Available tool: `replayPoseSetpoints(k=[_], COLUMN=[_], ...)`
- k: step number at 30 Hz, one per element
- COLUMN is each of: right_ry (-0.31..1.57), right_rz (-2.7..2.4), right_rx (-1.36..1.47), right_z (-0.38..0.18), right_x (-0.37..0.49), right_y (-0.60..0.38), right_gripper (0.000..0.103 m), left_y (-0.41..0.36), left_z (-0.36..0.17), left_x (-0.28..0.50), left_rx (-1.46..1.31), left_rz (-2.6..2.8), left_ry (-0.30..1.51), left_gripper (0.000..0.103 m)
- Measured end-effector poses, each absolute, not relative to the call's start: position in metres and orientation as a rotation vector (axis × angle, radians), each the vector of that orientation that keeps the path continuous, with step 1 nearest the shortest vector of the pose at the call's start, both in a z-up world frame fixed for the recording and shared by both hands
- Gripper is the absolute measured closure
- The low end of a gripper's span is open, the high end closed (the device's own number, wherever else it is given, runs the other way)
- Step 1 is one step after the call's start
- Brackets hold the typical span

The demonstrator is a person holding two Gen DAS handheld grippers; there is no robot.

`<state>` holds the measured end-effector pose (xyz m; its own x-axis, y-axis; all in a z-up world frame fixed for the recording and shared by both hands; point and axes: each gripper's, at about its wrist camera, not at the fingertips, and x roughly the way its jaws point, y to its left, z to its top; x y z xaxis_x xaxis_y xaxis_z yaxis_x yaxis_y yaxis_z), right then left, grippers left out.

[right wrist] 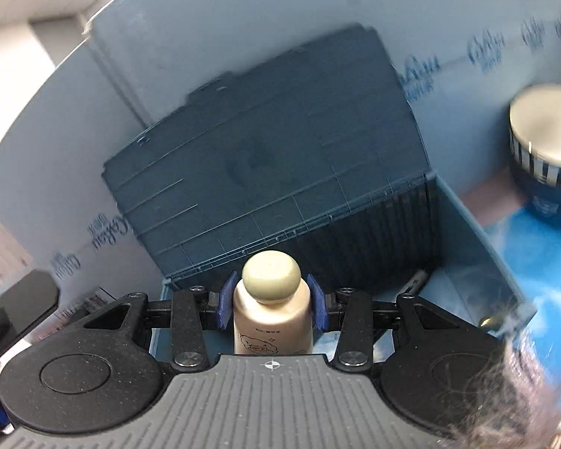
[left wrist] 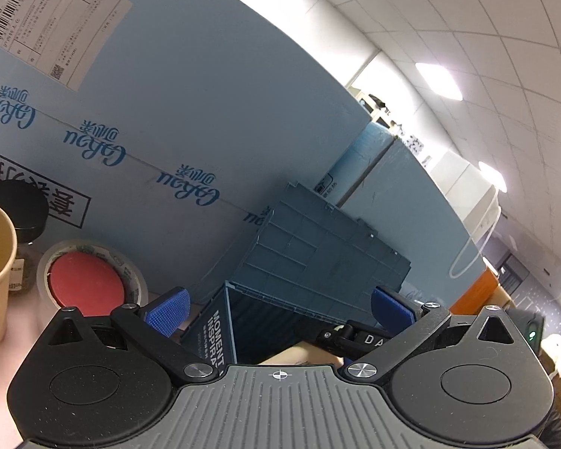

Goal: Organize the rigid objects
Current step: 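Carry the cream tube with the right tool into the blue box and open, then withdraw the right tool from the box while the left tool moves toward the mat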

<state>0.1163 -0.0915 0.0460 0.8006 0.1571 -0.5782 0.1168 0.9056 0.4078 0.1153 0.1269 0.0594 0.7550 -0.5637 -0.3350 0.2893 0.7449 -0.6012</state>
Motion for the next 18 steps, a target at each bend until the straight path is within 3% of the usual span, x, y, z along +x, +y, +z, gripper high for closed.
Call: replayPoseSetpoints(k=[5, 18], right_ry=[0.647, 0.583], right_rz=[-0.034, -0.109], right_rx=[0.354, 0.303], right_z=[0.053, 0.058], right_x=[0.114, 0.101], right_y=[-0.082, -0.092], right_gripper=[0.061, 0.022], left_y=[0.126, 0.121], left_z=[0.059, 0.060], left_x=[0.116, 0.116], left_rx=[-0.549, -0.530], left_rz=[-0.495, -0.502], left_ry=[0.538, 0.540], left_gripper=[0.000, 0.000])
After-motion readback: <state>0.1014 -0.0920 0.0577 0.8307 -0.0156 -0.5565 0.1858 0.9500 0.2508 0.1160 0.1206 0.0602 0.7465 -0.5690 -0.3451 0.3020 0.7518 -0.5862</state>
